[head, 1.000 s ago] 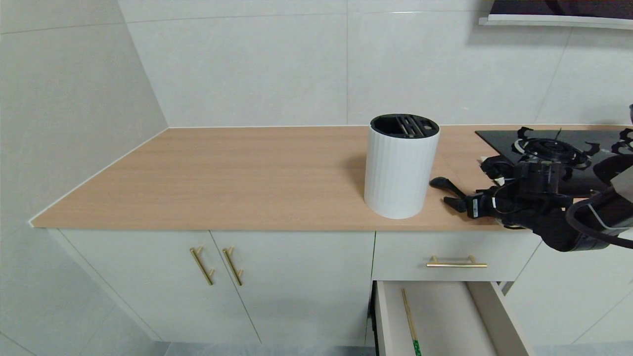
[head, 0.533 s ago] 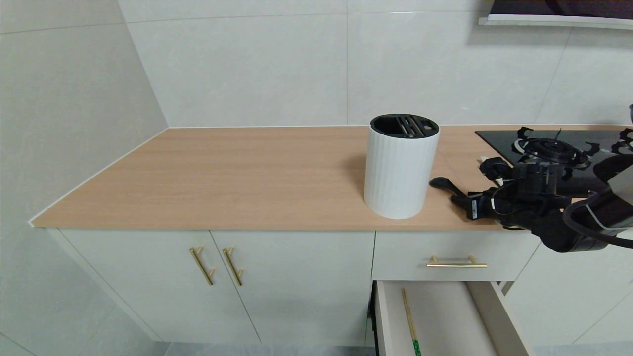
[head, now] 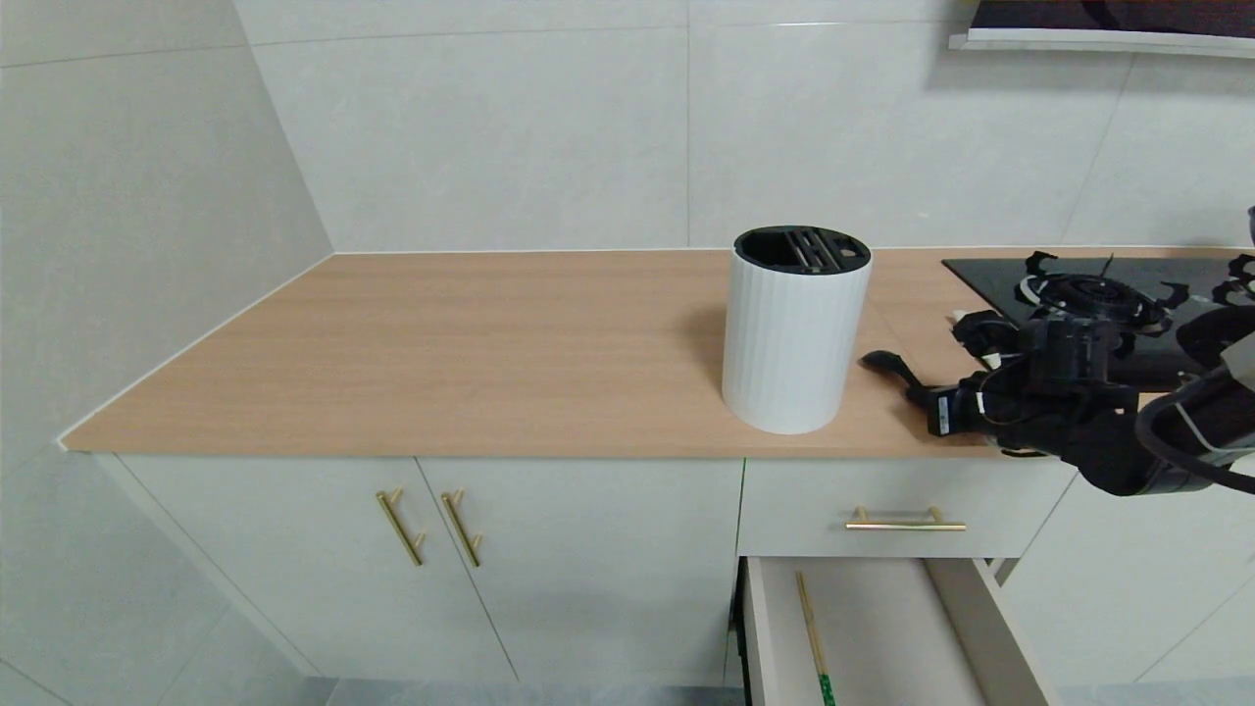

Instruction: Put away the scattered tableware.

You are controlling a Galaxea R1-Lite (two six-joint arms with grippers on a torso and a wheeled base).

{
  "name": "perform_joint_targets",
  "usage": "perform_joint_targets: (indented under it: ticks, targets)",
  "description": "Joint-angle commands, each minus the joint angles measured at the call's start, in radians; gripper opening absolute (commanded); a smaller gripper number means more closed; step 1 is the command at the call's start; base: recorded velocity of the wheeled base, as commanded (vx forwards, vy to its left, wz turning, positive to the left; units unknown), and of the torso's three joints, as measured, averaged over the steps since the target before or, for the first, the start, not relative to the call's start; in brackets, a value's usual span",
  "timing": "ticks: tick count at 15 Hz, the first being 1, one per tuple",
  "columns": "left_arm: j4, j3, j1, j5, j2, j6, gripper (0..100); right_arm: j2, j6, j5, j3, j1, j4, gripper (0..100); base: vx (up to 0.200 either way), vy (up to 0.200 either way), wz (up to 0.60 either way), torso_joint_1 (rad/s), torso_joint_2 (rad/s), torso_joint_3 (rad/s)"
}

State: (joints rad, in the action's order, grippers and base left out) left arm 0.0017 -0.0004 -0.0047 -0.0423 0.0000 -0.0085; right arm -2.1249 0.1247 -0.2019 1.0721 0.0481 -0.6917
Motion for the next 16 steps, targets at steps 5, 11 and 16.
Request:
perform_joint_targets:
  ticks: [5, 11, 16]
  targets:
    - [0.0, 0.0, 0.0, -0.001, 0.0, -0.001, 100, 0.335, -0.146, 0.009, 0.037, 0.081, 0.469, 0, 0.0, 0.0, 0.0, 0.0, 0.0, 0.0]
    - [0.0, 0.0, 0.0, -0.001, 0.0, -0.001, 100, 0.625, -0.269, 0.019, 0.127, 0.19, 0.994, 0, 0.0, 0.0, 0.0, 0.0, 0.0, 0.0]
    - [0.0, 0.0, 0.0, -0.001, 0.0, -0.001, 100, 0.741, -0.272, 0.022, -0.026, 0.194, 1.029, 0, 0.0, 0.0, 0.0, 0.0, 0.0, 0.0]
